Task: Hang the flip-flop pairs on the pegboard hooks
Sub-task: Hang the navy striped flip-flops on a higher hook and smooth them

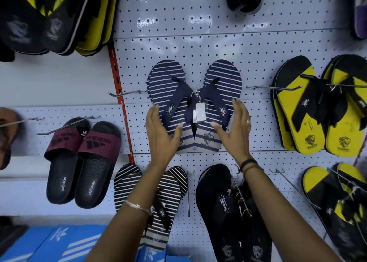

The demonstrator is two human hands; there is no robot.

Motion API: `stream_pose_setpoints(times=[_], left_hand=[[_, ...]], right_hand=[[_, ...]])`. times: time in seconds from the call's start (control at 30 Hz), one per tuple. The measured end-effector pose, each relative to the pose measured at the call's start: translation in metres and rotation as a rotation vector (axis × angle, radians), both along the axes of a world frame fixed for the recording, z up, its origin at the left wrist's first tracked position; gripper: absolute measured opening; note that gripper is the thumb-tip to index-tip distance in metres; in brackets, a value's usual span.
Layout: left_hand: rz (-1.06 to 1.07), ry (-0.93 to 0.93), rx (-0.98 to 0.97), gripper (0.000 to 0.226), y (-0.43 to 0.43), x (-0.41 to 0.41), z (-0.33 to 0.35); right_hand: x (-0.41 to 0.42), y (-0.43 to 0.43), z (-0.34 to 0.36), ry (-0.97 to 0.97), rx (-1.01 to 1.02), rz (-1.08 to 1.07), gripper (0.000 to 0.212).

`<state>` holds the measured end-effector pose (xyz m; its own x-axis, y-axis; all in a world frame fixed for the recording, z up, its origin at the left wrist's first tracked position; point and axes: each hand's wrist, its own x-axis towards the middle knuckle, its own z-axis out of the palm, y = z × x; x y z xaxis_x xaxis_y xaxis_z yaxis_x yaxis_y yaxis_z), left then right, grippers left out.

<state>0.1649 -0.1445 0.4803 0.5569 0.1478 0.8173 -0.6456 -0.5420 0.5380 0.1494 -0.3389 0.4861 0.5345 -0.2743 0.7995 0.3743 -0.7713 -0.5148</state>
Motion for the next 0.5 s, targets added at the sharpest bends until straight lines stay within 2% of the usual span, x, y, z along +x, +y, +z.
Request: stream_pose_setpoints(times=[0.1, 0.2, 0.3, 0.5], left_hand=[[0.126, -0.016, 0.381, 0.094, 0.003, 0.018, 0.039], [0.218, 0.025, 0.614, 0.106, 0.006, 0.035, 0.055], [0.269, 0.055, 0.688, 0.111, 0.008, 0.045, 0.055], [0.323, 0.081, 0.677, 0.113, 0.007, 0.054, 0.054]], right_hand=[[0.012, -0.009, 0.031, 0.068, -0.357, -0.062, 0.097], [0.024, -0.011, 0.048, 0.134, -0.52, -0.098, 0.106], [0.035, -0.012, 0.051, 0.159, -0.557, -0.13, 0.111], [0.046, -0.012, 0.047, 0.12, -0.558, -0.176, 0.106]])
